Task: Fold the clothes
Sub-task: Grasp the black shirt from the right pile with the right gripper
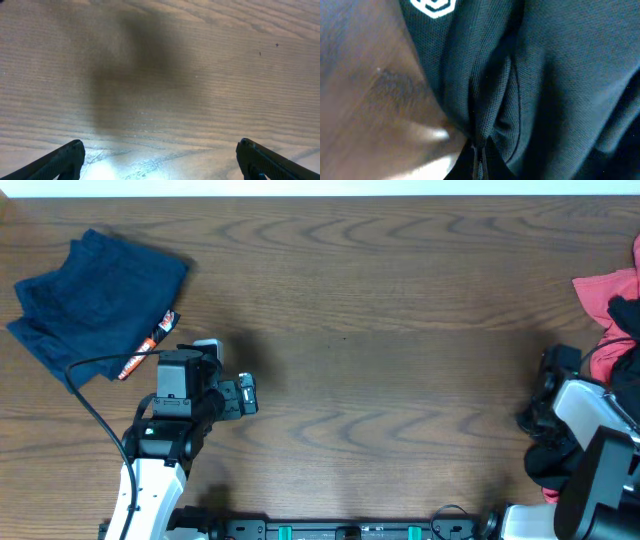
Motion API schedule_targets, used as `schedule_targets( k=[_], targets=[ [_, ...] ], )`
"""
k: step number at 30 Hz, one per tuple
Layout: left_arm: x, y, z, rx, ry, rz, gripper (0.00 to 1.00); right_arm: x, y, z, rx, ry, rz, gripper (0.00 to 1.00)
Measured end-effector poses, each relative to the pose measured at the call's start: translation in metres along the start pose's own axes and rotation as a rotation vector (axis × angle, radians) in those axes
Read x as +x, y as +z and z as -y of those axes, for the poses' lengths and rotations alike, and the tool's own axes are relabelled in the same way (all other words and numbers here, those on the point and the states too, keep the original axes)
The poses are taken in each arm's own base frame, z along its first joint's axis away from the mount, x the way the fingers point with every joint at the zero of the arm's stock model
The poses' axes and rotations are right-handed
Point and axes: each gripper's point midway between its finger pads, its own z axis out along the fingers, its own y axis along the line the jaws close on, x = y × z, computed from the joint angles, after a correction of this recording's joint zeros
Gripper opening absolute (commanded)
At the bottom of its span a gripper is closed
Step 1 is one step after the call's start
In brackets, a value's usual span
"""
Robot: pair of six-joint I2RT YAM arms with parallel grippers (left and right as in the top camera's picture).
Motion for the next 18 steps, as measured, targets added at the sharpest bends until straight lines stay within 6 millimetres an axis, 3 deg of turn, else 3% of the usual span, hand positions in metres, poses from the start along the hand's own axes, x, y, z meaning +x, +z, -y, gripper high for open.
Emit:
schedule_targets(
  k=[2, 4, 6, 8, 10, 12, 14, 18],
  targets=[
    [-0.001, 0.0, 0.0, 0.001, 0.0, 0.003, 0.98, -0.01, -0.014, -0.001, -0.042, 0.009, 0.0, 0.01],
    [-0.002, 0.0, 0.0, 0.002, 0.001, 0.007, 0.98, -0.036, -0.043, -0.006, -0.13, 0.028, 0.055, 0.01],
    [-0.002, 0.0, 0.0, 0.002, 0.001, 0.007, 0.98, -0.068, -0.086, -0.018, -0.272, 0.018, 0.144, 0.01],
    [-0.002, 0.0, 0.001, 0.003, 0.001, 0.01, 0.98, -0.096, -0.143, -0.031, -0.455, -0.032, 0.263, 0.01],
    [-0.002, 0.0, 0.001, 0.003, 0.001, 0.01, 0.98, -0.109, -0.206, -0.044, -0.644, -0.136, 0.392, 0.01],
    [-0.003, 0.0, 0.001, 0.003, 0.001, 0.011, 0.98, -0.103, -0.259, -0.056, -0.791, -0.26, 0.5, 0.01],
    [-0.003, 0.0, 0.001, 0.003, 0.001, 0.011, 0.98, -0.081, -0.301, -0.07, -0.904, -0.403, 0.579, 0.01],
    [-0.003, 0.0, 0.001, 0.003, 0.001, 0.012, 0.98, -0.026, -0.331, -0.101, -1.031, -0.683, 0.594, 0.01]
  ],
)
